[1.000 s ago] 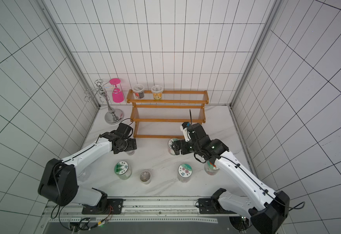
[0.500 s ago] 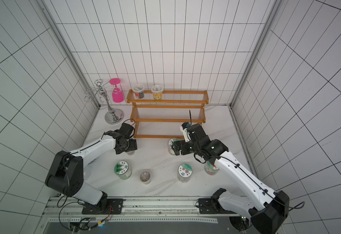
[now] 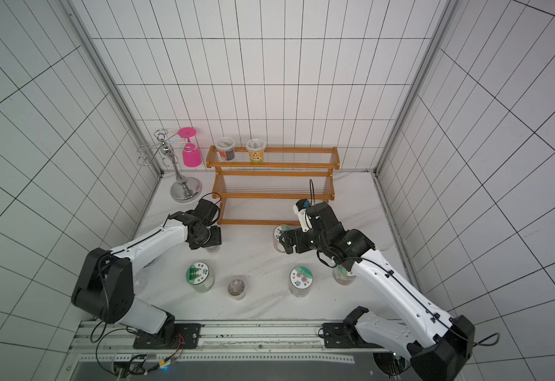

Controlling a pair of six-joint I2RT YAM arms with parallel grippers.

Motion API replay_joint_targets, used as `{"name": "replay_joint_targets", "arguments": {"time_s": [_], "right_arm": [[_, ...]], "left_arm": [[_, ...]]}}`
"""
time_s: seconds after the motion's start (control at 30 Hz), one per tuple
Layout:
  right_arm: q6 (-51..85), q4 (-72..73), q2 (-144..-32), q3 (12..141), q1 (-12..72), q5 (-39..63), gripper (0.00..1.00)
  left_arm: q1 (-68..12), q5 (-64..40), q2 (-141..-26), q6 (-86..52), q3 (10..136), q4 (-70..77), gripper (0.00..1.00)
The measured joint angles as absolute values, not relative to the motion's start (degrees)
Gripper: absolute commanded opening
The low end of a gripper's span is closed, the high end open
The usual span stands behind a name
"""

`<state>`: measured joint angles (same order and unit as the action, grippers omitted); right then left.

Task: Place the seed container on the shelf
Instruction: Pick up the seed jar at the center of the board.

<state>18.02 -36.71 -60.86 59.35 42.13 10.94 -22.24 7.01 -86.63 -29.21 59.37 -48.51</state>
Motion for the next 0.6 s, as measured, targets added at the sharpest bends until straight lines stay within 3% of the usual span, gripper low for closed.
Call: {"name": "replay_joint_targets", "arguments": {"time_s": [0.33, 0.6], "right_arm": [[13.1, -30.6, -58.4, 58.8, 42.1, 14.1, 0.96], [4.9, -27.4, -57.4, 58.8, 42.1, 17.7, 0.96]], "left_arm": [[-30.8, 1.6, -75.0, -21.7, 73.2, -57.8, 0.56], [-32.9, -5.8, -71.0, -15.5, 79.9, -61.8, 0.55]]}}
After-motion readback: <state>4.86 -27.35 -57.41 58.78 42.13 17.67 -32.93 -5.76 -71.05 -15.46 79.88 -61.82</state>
